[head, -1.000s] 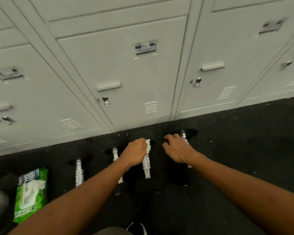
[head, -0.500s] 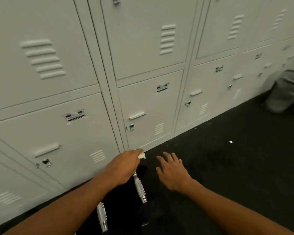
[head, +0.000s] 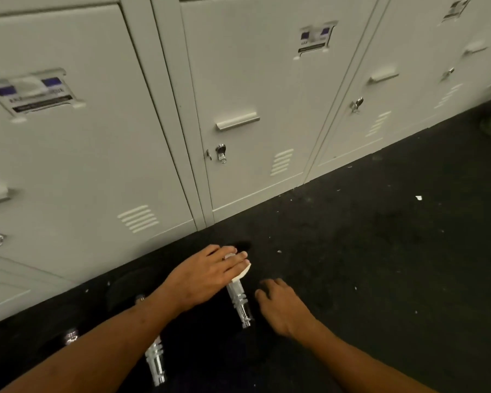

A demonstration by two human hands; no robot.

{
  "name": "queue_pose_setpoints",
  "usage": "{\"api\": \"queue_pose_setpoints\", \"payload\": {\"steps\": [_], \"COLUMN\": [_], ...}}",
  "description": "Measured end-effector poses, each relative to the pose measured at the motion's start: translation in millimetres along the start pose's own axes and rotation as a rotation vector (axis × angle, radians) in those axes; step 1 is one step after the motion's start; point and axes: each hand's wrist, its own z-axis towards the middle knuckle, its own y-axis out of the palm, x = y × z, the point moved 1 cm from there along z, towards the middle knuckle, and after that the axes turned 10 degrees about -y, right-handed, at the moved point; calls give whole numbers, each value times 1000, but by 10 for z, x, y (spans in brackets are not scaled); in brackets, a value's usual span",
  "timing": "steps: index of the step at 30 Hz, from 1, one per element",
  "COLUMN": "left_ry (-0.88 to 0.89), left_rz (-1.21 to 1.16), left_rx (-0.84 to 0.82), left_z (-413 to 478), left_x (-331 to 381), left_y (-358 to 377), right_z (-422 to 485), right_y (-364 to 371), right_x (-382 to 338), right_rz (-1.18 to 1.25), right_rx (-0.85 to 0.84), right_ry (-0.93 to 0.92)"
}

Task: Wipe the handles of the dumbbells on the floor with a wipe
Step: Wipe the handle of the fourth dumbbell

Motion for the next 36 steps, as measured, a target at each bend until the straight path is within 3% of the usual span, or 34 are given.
{"api": "queue_pose_setpoints", "payload": {"steps": [6,10,15,22,30,36], "left_ry": [-54,-41,27,-7,136,299], "left_rz": [-25,-80,-24,-109,-230,-260], "left_rx": [-110,-64,-130,-7,20,27], "left_z": [-108,-6,65,-67,-220,-236], "left_x": [47,87,88,232,551,488], "left_y": [412,390,419,518,596,600], "right_z": [128,132,124,98,108,124], "right_y": [347,346,362,364,349,436], "right_x": [60,67,96,91,99,148], "right_rz": [61,85,133,46,-63,60], "right_rx": [76,71,128,93,68,136], "right_ry": [72,86,74,41,56,125]}}
